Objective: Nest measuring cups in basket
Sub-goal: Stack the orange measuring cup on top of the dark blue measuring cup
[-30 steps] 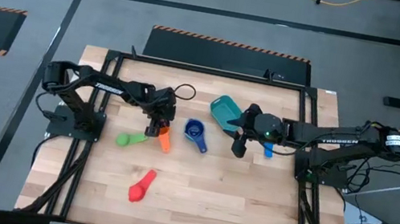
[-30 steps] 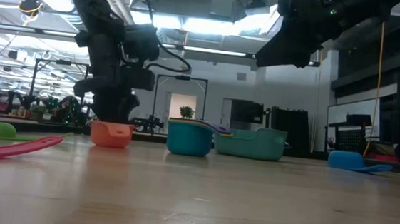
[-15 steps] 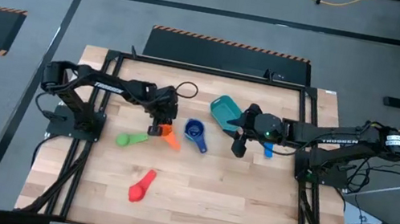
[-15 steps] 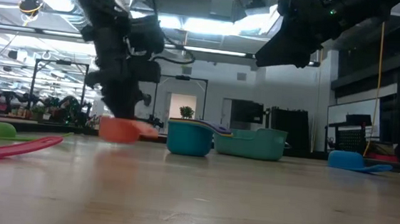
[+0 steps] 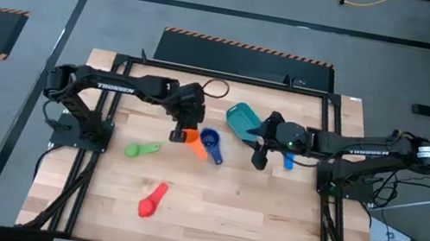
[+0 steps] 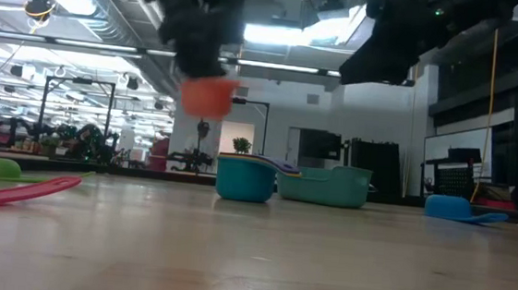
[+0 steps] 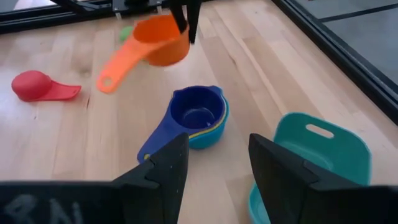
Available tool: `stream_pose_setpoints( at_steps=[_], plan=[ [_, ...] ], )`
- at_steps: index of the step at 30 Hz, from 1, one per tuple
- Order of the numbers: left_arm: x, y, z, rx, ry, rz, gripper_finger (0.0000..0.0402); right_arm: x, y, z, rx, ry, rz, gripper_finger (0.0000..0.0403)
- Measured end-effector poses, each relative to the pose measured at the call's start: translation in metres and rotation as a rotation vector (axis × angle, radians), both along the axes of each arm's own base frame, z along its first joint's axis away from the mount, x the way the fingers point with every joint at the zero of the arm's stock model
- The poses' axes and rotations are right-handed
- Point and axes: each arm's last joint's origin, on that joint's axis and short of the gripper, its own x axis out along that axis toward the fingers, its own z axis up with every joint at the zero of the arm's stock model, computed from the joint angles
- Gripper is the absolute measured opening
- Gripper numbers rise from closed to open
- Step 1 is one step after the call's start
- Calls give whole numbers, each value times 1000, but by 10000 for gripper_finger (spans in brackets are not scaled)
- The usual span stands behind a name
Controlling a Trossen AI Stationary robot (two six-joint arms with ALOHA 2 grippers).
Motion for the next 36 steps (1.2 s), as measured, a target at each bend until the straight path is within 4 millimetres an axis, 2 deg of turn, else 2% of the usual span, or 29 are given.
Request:
stream_pose_setpoints(
  at_steps=[5,9,15,18,23,29,36],
  plan=[
    [16,-1,41,58,-130,-38,5,-16,0,10,1,9,-1,174],
    [25,2,67,110,-213,-69,5,-28,0,16,1,14,-1,174],
    [46,9,79,164,-247,-114,5,-38,0,21,4,19,-3,174],
    [61,12,74,183,-234,-145,5,-39,0,21,4,17,-3,174],
    [78,17,49,157,-147,-173,5,-38,0,20,5,25,-3,174],
    [86,21,12,110,-5,-184,5,-38,0,20,5,26,-3,174],
    [95,23,-17,99,81,-227,8,-38,0,20,5,26,-4,174]
  ],
)
